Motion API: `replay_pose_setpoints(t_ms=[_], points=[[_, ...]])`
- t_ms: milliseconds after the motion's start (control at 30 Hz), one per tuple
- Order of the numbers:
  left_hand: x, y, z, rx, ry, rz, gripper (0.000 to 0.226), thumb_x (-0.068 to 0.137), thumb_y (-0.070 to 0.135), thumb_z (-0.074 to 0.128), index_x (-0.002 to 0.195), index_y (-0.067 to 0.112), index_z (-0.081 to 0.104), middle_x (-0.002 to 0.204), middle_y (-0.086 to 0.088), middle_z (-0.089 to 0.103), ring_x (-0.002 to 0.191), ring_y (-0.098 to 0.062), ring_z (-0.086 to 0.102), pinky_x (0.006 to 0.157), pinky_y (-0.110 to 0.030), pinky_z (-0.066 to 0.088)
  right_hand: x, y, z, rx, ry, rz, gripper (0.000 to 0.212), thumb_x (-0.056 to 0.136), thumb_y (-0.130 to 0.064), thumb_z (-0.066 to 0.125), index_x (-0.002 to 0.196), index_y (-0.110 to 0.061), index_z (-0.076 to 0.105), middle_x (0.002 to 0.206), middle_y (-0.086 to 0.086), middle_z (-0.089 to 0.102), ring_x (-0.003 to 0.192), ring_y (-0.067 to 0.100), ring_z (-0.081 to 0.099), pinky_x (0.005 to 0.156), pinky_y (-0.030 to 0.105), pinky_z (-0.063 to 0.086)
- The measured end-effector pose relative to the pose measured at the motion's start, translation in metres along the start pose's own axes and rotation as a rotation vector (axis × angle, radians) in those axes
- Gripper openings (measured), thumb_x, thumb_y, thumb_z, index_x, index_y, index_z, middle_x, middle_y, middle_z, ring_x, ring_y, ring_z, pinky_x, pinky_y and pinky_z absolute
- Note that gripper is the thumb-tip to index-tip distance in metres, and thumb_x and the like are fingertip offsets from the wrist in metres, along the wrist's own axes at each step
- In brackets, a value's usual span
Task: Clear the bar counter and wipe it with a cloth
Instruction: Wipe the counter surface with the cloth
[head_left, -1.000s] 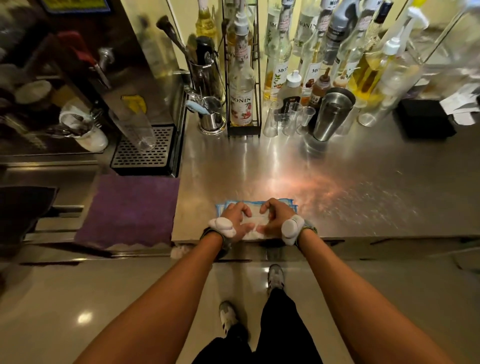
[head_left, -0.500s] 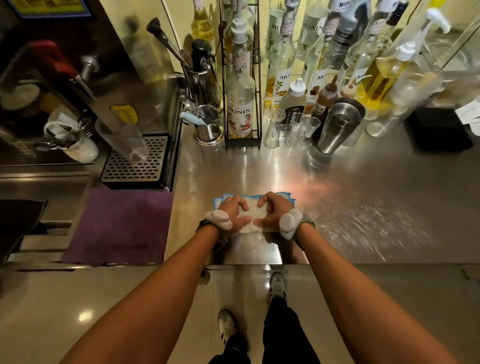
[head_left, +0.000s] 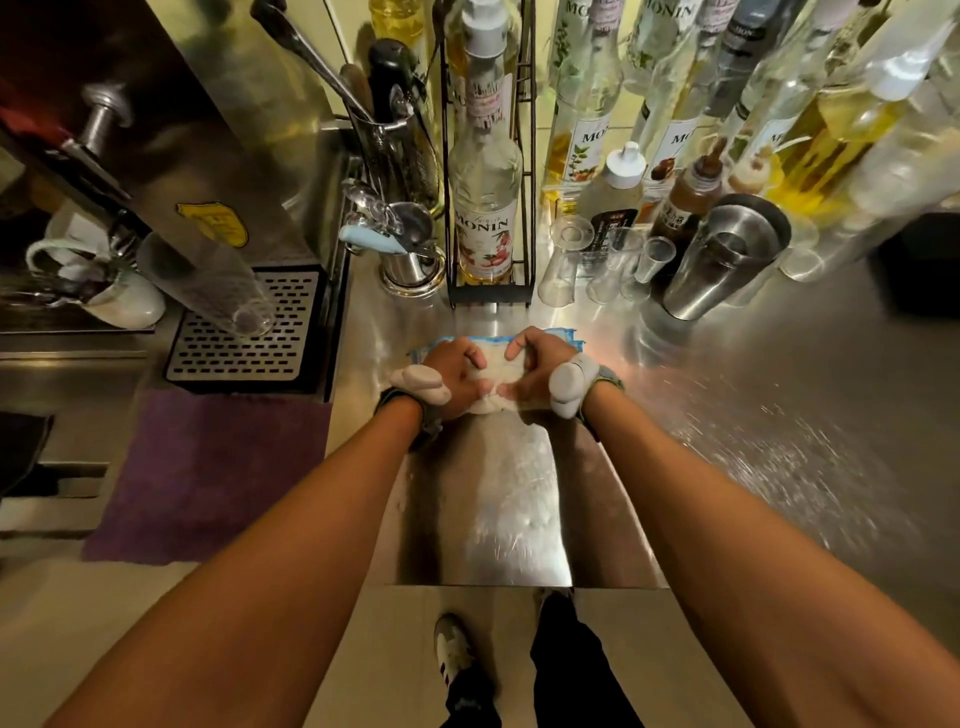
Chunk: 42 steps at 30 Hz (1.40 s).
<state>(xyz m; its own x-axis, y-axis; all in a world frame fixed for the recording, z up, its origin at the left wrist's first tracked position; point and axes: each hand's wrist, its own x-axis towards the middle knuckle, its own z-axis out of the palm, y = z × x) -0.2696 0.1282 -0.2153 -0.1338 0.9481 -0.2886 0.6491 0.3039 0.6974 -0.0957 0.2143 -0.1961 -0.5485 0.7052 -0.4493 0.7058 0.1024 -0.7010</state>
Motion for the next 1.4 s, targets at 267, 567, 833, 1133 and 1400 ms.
replay_pose_setpoints(t_ms=[267, 567, 833, 1133, 1400], points=[[0.014, -0.024, -0.029, -0.082, 0.077, -0.020, 0.020, 0.080, 0.017, 0.072, 0.089, 0.021, 0.055, 0.072, 0.011, 0.056, 0.062, -0.001, 0.051, 0.054, -0.011, 0.039, 0.037, -0.027, 0.017, -0.050, 0.003, -0.031, 0.047, 0.072, -0.022, 0.086, 0.102, -0.024, 0.050, 0.095, -0.001, 0.057, 0.085, 0.019, 0.053, 0.072, 0.024, 0.046], [-0.017, -0.057, -0.047, -0.082, 0.138, -0.067, 0.021, 0.078, 0.031, 0.066, 0.094, 0.022, 0.056, 0.091, 0.000, 0.061, 0.081, -0.015, 0.060, 0.070, -0.026, 0.050, 0.045, -0.049, 0.057, -0.131, -0.014, -0.070, 0.045, 0.073, -0.031, 0.083, 0.099, -0.033, 0.047, 0.103, -0.002, 0.054, 0.086, 0.017, 0.054, 0.065, 0.018, 0.036], [-0.068, -0.074, -0.040, -0.082, 0.168, -0.099, 0.028, 0.070, 0.038, 0.064, 0.092, 0.024, 0.052, 0.090, 0.003, 0.055, 0.082, -0.014, 0.055, 0.070, -0.024, 0.041, 0.014, -0.056, 0.096, -0.127, -0.019, -0.119, 0.048, 0.070, -0.030, 0.086, 0.099, -0.029, 0.048, 0.097, -0.003, 0.057, 0.082, 0.018, 0.056, 0.069, 0.022, 0.039], [-0.135, -0.079, -0.011, -0.021, 0.149, -0.101, 0.024, 0.079, 0.026, 0.069, 0.091, 0.029, 0.049, 0.090, -0.002, 0.052, 0.071, -0.014, 0.052, 0.062, -0.026, 0.039, -0.054, -0.043, 0.131, -0.113, 0.000, -0.105, 0.050, 0.071, -0.025, 0.085, 0.113, -0.018, 0.058, 0.088, -0.005, 0.054, 0.076, 0.015, 0.051, 0.049, 0.009, 0.033], [-0.163, -0.047, 0.018, 0.035, 0.068, -0.031, 0.027, 0.082, 0.027, 0.070, 0.096, 0.028, 0.048, 0.097, -0.001, 0.046, 0.079, -0.015, 0.048, 0.071, -0.028, 0.039, -0.106, -0.010, 0.127, -0.063, -0.002, -0.070, 0.049, 0.066, -0.032, 0.087, 0.096, -0.037, 0.049, 0.075, -0.017, 0.049, 0.064, 0.004, 0.052, 0.048, 0.009, 0.031]])
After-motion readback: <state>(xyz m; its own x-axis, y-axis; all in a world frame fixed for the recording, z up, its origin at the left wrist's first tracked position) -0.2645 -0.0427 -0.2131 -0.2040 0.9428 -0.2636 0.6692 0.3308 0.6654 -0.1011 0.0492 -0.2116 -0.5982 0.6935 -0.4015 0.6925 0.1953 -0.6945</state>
